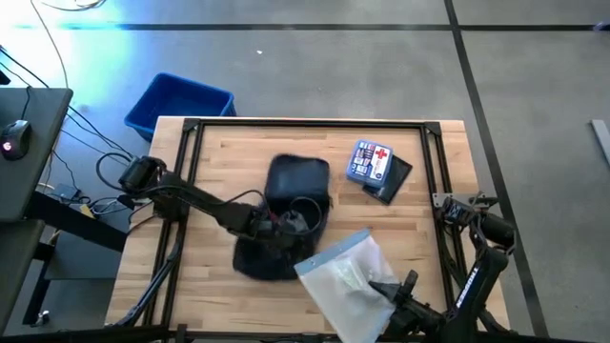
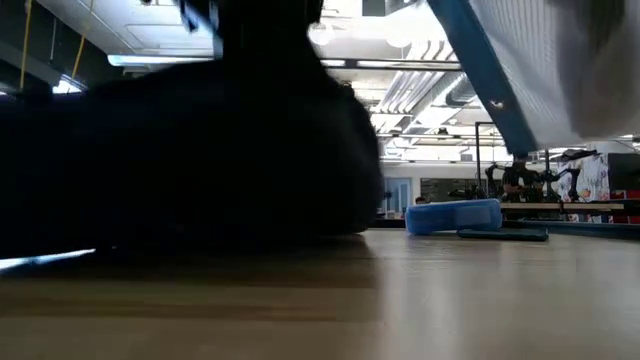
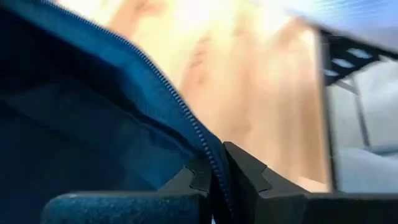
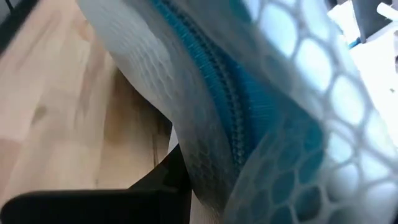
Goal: Unpack backpack
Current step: Put the transparent zip bag into the bag pack
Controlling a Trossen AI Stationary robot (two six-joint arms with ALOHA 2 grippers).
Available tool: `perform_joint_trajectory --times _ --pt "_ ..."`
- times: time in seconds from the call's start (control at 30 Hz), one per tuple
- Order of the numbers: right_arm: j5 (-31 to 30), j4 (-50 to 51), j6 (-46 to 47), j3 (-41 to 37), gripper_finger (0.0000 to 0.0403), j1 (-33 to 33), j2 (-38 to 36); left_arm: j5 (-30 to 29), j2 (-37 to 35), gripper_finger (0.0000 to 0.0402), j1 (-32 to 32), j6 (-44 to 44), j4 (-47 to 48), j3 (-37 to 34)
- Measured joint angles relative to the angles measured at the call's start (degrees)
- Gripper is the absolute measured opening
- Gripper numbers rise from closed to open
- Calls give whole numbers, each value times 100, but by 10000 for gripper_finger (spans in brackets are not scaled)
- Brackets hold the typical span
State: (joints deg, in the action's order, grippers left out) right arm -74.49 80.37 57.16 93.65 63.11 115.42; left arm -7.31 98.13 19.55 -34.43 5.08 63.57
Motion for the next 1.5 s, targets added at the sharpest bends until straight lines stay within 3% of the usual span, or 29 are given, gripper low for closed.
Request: perform_joint_trajectory --times 0.23,0.4,0.57,0.63,0.77,0.87,0.93,1.07,1.17,1.27,1.43,1.5 --pt "-31 -688 -1221 0 81 -238 -504 -49 0 66 464 508 -77 406" --pt "65 -686 -1366 0 81 -237 -907 -350 0 129 569 662 -141 366" --pt "550 -732 -1374 0 81 -195 -1096 -810 0 183 531 662 -197 244" --pt "608 -773 -1478 0 81 -194 -1096 -1123 2 197 522 596 -195 243" --pt "694 -1166 -1880 0 81 -248 -1102 -992 -108 204 644 706 59 454" --pt "758 -1839 -2882 0 81 -395 -1102 -1077 -323 201 948 675 970 817" --pt "970 -2432 -3806 0 81 -557 -1105 -1438 -462 197 1224 347 2072 1106" --pt "2253 -3761 -5601 -2 81 -1027 -1102 -2363 -664 192 1889 -1084 4273 1681" --pt "3100 -4915 -6759 -2 81 -1424 -1070 -2989 -734 191 2449 -2139 5259 1902" --pt "3544 -5927 -7887 -2 81 -1769 -944 -3653 -700 191 2926 -2816 5998 1876" --pt "4671 -6563 -8328 -2 81 -2480 -602 -4630 -654 191 3296 -3767 6952 1622" --pt "4798 -6588 -8516 -4 81 -2763 -366 -4880 -659 191 3268 -3795 7095 1486"
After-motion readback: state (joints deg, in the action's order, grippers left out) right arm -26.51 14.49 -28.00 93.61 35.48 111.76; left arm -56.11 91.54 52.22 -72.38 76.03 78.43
